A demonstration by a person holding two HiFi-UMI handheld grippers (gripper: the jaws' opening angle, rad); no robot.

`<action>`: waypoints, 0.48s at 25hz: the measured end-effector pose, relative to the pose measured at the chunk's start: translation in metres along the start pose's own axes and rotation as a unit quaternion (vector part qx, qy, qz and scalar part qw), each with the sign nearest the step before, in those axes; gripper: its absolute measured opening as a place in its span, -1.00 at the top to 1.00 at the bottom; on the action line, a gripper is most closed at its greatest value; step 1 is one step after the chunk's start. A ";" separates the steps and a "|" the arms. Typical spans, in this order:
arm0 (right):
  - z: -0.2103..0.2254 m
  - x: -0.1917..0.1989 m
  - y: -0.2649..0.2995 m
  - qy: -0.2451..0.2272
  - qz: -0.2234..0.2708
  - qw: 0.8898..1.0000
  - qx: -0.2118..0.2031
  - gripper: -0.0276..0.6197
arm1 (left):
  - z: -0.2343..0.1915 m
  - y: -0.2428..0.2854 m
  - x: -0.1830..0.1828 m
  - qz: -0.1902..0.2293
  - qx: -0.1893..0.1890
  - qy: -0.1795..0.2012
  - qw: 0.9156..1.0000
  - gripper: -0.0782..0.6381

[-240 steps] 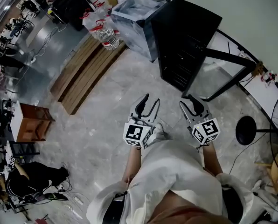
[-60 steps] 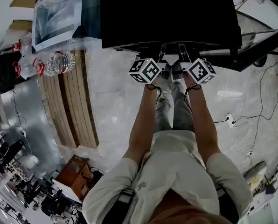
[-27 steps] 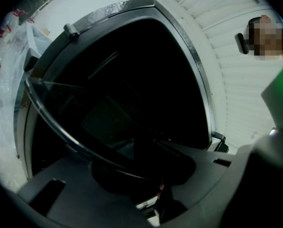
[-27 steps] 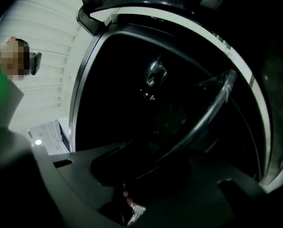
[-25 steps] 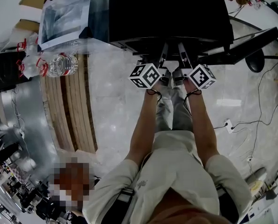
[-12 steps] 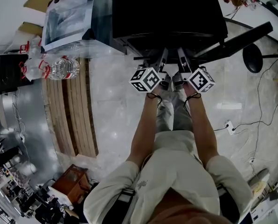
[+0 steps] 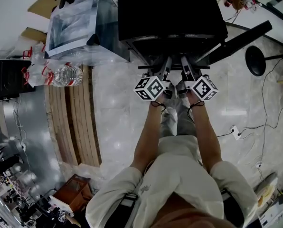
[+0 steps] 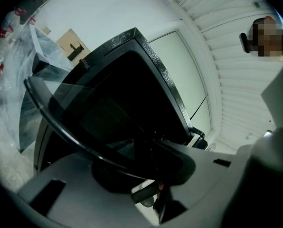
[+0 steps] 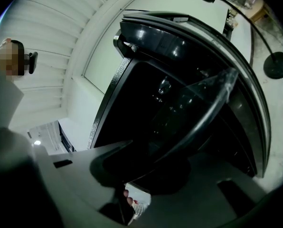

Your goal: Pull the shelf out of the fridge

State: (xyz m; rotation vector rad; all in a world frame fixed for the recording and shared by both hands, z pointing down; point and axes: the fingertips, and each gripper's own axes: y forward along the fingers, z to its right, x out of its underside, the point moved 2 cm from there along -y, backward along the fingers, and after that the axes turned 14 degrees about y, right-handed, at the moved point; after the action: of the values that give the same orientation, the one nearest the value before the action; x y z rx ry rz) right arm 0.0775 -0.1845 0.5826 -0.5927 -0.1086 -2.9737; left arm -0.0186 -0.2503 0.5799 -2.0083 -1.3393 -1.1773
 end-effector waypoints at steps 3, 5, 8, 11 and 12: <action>-0.001 0.004 -0.007 0.002 0.001 1.000 0.002 0.61 | 0.003 -0.007 0.002 0.000 0.003 0.001 1.000 0.41; -0.002 0.007 -0.013 0.004 0.002 1.000 0.003 0.61 | 0.006 -0.012 0.003 -0.001 0.005 0.002 1.000 0.41; -0.006 0.010 -0.021 0.004 0.002 1.000 0.003 0.61 | 0.010 -0.020 0.005 -0.001 0.007 -0.001 1.000 0.41; -0.008 0.015 -0.030 0.006 0.002 1.000 0.002 0.61 | 0.014 -0.029 0.009 -0.002 0.009 -0.004 1.000 0.41; -0.008 0.016 -0.033 0.005 0.001 1.000 0.002 0.62 | 0.015 -0.032 0.010 -0.003 0.010 -0.003 1.000 0.41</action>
State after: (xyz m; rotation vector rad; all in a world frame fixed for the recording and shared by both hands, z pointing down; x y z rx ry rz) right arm 0.0558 -0.1536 0.5796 -0.5760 -0.1130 -2.9726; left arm -0.0392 -0.2203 0.5777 -1.9982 -1.3553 -1.1562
